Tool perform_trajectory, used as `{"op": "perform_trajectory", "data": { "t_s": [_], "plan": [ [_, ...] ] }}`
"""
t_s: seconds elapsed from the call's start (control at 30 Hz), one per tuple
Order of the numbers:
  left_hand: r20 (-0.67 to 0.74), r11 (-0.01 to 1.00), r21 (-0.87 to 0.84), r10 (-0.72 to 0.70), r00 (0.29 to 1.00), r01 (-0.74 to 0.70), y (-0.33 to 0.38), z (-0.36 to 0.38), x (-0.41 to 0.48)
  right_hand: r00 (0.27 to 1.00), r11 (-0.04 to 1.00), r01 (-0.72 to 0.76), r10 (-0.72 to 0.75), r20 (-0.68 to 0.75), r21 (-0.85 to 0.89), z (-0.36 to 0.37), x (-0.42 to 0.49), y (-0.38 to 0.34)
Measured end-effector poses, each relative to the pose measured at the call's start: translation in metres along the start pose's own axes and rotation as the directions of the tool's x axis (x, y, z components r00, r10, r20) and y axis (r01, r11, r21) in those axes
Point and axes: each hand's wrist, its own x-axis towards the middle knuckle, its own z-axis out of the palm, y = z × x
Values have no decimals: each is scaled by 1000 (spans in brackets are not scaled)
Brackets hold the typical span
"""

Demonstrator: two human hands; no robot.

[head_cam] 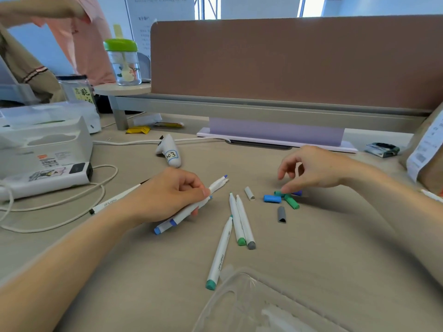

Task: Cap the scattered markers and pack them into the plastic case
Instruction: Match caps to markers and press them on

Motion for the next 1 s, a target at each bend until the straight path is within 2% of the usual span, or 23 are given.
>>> {"op": "perform_trajectory", "data": {
  "t_s": [0.17, 0.37, 0.5, 0.63, 0.77, 0.9, 1.0],
  "plan": [
    [10, 1000, 7, -16, 1000, 16, -1, 2, 1, 992, 992, -91, 98, 83, -86, -3, -3, 18],
    [13, 1000, 18, -15, 1000, 15, 0, 2, 1, 995, 994, -74, 79, 62, -79, 4, 2, 20],
    [5, 1000, 3, 1, 1000, -1, 0, 3, 1, 1000, 998, -8, 9, -25, 58, 3, 1, 18],
    [-8, 999, -7, 37, 999, -37, 0, 4, 0, 996, 980, 79, -72, -46, 183, 3, 0, 7],
    [-17, 997, -5, 79, 997, -80, 0, 4, 1, 991, 902, 125, -93, -97, 413, 6, -5, -18],
    [-23, 992, 5, 126, 992, -126, -1, 4, 1, 982, 837, 166, -94, -162, 521, 12, -8, -37],
    [-38, 988, 30, 153, 988, -152, -2, 4, 1, 977, 749, 187, -75, -198, 635, 18, -9, -49]
  ]
}}
